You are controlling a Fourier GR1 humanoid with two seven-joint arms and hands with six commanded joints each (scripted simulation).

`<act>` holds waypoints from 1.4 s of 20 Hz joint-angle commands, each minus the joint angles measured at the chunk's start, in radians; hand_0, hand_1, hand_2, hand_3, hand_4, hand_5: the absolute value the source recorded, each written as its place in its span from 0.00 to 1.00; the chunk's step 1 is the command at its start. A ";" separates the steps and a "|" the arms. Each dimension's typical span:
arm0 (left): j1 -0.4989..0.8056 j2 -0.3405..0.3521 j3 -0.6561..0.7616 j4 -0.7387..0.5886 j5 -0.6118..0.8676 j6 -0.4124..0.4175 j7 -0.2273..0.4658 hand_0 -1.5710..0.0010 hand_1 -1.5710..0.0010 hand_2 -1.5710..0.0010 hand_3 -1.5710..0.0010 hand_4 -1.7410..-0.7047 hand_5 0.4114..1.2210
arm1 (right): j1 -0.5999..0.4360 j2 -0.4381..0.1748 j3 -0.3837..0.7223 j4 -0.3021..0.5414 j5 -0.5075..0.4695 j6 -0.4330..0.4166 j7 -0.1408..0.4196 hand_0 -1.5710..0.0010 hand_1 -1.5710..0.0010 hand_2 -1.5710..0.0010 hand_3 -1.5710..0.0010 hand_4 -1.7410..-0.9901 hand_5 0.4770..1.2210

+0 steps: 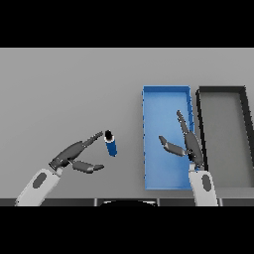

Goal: Pick up the blue pipe and place it into the blue bin.

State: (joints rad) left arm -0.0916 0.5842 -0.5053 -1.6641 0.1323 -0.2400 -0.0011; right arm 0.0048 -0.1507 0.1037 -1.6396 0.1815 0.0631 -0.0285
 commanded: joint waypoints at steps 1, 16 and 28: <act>-0.006 -0.020 -0.008 0.003 -0.001 0.003 -0.008 1.00 1.00 1.00 1.00 0.58 0.08 | 0.004 0.000 0.000 -0.007 0.002 -0.003 -0.006 1.00 1.00 1.00 1.00 0.71 0.12; -0.132 -0.302 -0.043 0.334 -0.090 0.079 -0.125 1.00 1.00 0.97 0.99 0.60 0.16 | 0.032 -0.004 -0.010 -0.015 -0.014 0.005 -0.021 1.00 1.00 1.00 1.00 0.73 0.10; -0.128 -0.404 -0.056 0.334 -0.022 0.075 -0.169 0.19 0.15 0.13 0.16 0.15 0.89 | 0.043 -0.004 -0.007 -0.023 -0.007 0.001 -0.030 1.00 1.00 1.00 1.00 0.75 0.11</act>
State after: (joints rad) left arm -0.2200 0.1805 -0.5615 -1.3309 0.1128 -0.1670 -0.1762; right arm 0.0481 -0.1546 0.0961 -1.6629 0.1747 0.0645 -0.0605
